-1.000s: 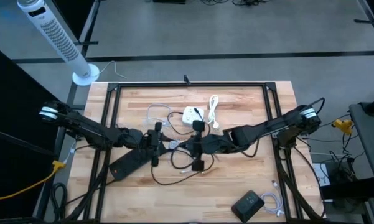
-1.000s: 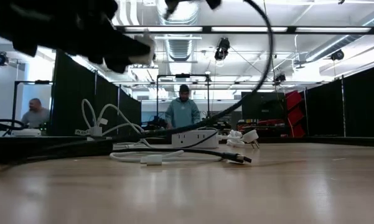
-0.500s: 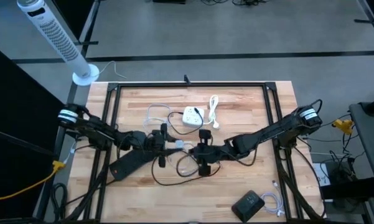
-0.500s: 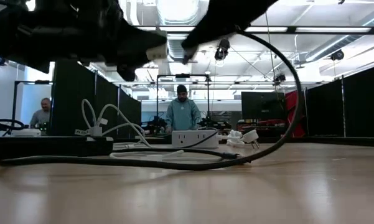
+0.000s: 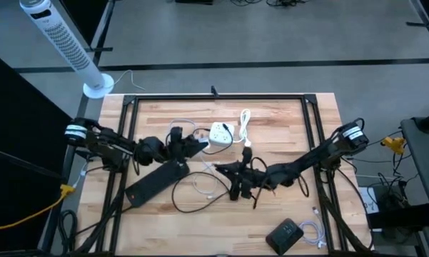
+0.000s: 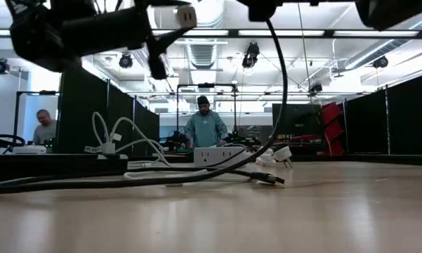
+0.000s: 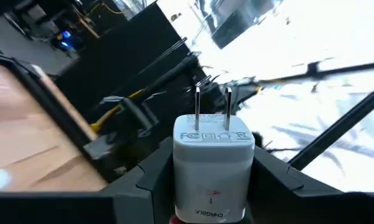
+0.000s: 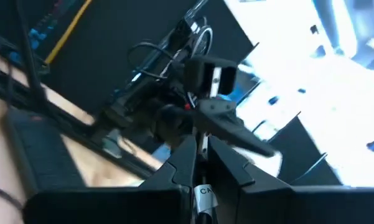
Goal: Insert USB
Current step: Insert the black charger cable into the white charger adapter
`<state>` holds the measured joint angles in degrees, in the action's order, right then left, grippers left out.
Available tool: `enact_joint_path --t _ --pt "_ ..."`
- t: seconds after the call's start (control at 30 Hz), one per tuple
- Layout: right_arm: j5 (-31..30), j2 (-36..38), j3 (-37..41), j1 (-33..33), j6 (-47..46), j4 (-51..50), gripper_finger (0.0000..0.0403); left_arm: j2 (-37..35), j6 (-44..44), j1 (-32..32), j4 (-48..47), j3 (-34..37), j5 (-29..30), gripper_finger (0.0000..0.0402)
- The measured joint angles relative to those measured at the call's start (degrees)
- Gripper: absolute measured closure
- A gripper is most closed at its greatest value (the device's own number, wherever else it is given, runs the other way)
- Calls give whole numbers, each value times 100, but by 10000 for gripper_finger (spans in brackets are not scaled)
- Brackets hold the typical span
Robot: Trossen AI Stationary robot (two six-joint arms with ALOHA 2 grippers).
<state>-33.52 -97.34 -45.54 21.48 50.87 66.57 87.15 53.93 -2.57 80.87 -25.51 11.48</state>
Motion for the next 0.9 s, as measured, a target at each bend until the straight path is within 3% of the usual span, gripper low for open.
enact_joint_path --t 0.3,0.5,0.9 --pt "-85 -793 -23 -25 2139 2364 387 -2 -275 -97 3 -618 419 258" --pt "13 -973 -258 -129 2656 2340 387 -2 -660 -255 54 -683 946 258" --pt "413 -973 -858 -557 3015 2338 387 -4 -839 -428 537 -672 798 258"
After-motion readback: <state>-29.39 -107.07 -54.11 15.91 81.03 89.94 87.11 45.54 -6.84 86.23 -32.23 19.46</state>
